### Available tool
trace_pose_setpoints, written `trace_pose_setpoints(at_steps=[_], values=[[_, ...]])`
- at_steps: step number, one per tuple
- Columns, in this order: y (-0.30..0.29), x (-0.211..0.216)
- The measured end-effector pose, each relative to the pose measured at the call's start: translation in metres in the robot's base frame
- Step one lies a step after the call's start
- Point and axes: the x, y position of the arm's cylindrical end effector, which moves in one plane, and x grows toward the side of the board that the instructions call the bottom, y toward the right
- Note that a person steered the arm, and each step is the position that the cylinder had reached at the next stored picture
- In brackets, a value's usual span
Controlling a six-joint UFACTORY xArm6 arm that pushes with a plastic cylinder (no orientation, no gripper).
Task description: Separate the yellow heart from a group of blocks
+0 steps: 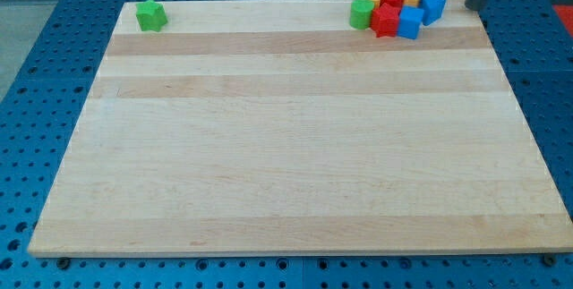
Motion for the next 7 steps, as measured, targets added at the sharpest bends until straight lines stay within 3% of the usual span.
trace_pose_setpoints(at_steps=[1,7], values=[[-0.024,-0.017],[-0.188,-0.016]])
